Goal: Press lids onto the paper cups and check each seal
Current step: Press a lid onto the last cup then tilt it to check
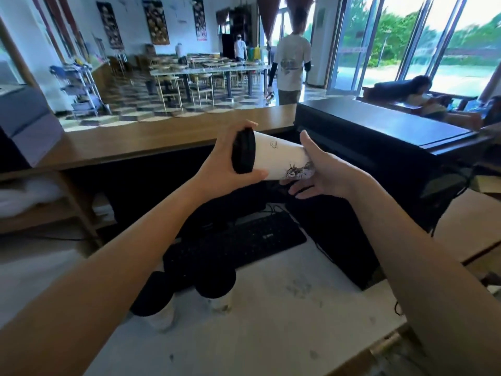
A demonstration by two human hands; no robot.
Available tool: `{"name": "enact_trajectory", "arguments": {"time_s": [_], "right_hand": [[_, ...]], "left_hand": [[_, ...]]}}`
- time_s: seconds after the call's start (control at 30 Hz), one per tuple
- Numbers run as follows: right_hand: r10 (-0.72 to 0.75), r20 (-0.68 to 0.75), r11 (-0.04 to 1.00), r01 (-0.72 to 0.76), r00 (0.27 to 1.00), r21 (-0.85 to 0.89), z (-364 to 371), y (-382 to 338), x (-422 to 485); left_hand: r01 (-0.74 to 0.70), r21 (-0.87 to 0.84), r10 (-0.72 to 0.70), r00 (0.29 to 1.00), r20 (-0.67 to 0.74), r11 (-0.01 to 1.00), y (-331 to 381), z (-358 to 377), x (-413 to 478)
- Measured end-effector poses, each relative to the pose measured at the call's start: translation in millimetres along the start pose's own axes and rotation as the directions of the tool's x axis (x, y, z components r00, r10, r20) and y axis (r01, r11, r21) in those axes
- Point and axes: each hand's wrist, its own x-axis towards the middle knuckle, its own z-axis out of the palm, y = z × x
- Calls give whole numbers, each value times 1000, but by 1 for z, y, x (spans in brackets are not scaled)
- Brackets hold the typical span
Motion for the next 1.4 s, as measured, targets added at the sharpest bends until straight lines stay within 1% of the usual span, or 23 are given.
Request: {"name": "enact_trajectory", "arguments": {"time_s": [0.07, 0.1, 0.17, 0.2, 0.23, 0.3, 0.37, 0.4, 0.47, 0.53, 0.57, 0.63, 0.67, 0.7, 0.77, 0.83, 0.93, 1.0, 1.1, 1.13, 1.23, 1.3, 1.4], "right_hand": [[-31, -10, 999, 31, 999, 28, 3, 0, 2], [-69, -44, 994, 72, 997, 80, 4, 1, 3], [-156, -95, 975, 169, 983, 144, 7, 5, 5], [-184, -108, 969, 198, 977, 145, 8, 7, 5], [-210, -114, 964, 225, 971, 141, 9, 10, 5], [-276, -112, 942, 292, 955, 166, 9, 11, 4], [-354, -85, 913, 364, 931, 184, 8, 8, 3], [-396, -68, 904, 402, 916, 146, 8, 6, 3], [-461, -23, 887, 461, 887, 14, 7, 4, 2], [-464, -22, 886, 464, 886, -12, 6, 3, 2], [-422, -51, 904, 424, 905, 59, 6, 2, 3], [-244, -88, 944, 258, 966, 208, 4, -3, 4], [-156, -73, 968, 167, 985, 189, 2, -4, 5], [-93, -38, 989, 97, 995, 113, 1, -4, 5], [-25, 10, 999, 25, 1000, -22, 0, -2, 6], [1, 30, 997, 1, 1000, -75, 1, -2, 5], [-9, 116, 989, 26, 993, -148, 0, -4, 0], [-73, 118, 983, 92, 990, -161, 1, -4, -2], [-225, -43, 961, 215, 973, -172, 9, -2, 2], [-270, -123, 956, 250, 955, -153, 13, 1, 5], [-301, -315, 949, 316, 900, -5, 32, 10, 12], [-294, -380, 945, 327, 877, 24, 47, 19, 15], [-328, -437, 934, 358, 837, -15, 68, 33, 21]], "left_hand": [[-16, 8, 16, 999, 41, 1000, -9, -5, -2], [29, 2, -29, 996, 80, 1000, -13, -7, -2], [220, -91, -201, 964, 176, 971, -18, -11, -2], [336, -215, -291, 932, 215, 917, -21, -12, -1], [436, -362, -361, 896, 257, 824, -22, -13, 1], [580, -564, -447, 814, 371, 587, -25, -14, 5], [661, -623, -480, 743, 466, 419, -25, -13, 10], [673, -639, -489, 727, 482, 372, -24, -13, 12], [670, -665, -532, 714, 455, 330, -20, -11, 18], [641, -694, -572, 719, 395, 328, -18, -7, 23], [617, -697, -570, 741, 355, 366, -19, -6, 24], [555, -664, -539, 800, 263, 500, -22, -3, 24], [521, -622, -504, 834, 224, 585, -21, -2, 22], [479, -557, -456, 869, 192, 678, -21, -2, 20], [365, -420, -331, 931, 154, 831, -17, -4, 16], [270, -365, -239, 962, 130, 891, -14, -6, 13], [184, -338, -145, 980, 136, 923, -13, -11, 9], [191, -341, -140, 976, 167, 921, -15, -15, 9], [243, -350, -197, 967, 163, 905, -22, -14, 9], [289, -418, -248, 957, 149, 861, -25, -11, 9], [444, -662, -471, 869, 153, 604, -33, 2, 6], [470, -725, -492, 846, 206, 504, -33, 11, 3], [428, -804, -474, 854, 212, 412, -22, 19, 3]]}}
